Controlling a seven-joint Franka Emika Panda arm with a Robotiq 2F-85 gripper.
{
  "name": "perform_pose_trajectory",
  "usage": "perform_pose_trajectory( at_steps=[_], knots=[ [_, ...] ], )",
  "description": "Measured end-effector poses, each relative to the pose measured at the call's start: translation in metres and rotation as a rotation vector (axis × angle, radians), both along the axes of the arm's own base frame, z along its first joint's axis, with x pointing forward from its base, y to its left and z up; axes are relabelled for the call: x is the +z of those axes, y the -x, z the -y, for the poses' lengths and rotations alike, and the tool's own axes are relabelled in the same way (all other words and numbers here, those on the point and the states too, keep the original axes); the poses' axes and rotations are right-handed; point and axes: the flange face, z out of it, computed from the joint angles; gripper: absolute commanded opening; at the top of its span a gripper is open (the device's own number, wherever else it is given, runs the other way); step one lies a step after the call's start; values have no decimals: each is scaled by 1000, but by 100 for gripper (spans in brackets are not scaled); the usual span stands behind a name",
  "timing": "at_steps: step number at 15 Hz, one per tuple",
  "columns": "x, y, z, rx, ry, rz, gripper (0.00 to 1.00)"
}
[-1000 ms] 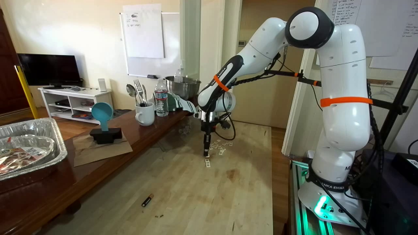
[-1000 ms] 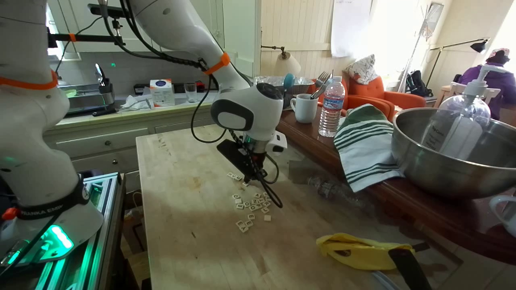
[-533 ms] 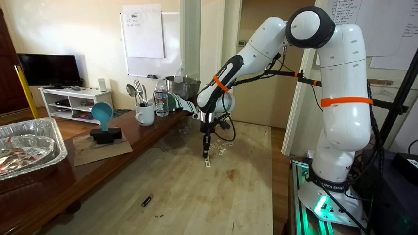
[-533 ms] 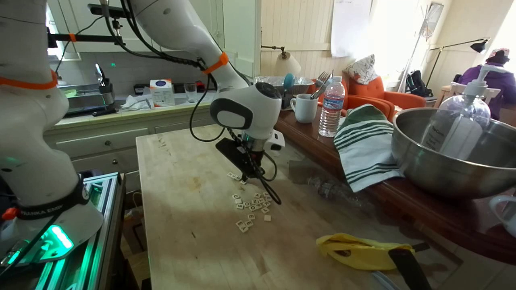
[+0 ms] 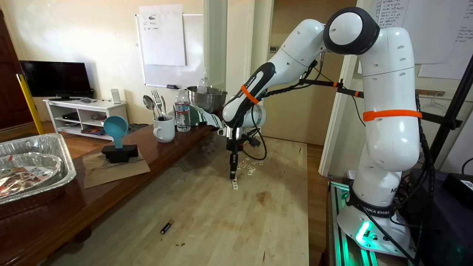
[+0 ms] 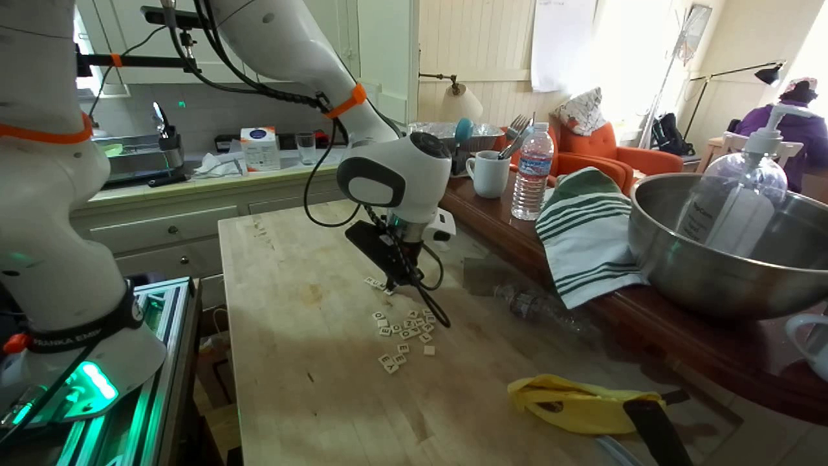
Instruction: Align the blocks on the table
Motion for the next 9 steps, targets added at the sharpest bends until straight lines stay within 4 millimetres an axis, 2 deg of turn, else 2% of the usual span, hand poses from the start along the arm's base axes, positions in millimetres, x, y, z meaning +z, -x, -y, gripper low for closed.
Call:
perform_pose_trajectory(
  at_steps=[9],
  knots=[
    [0,0,-2,4,-3,-5,0]
  ],
)
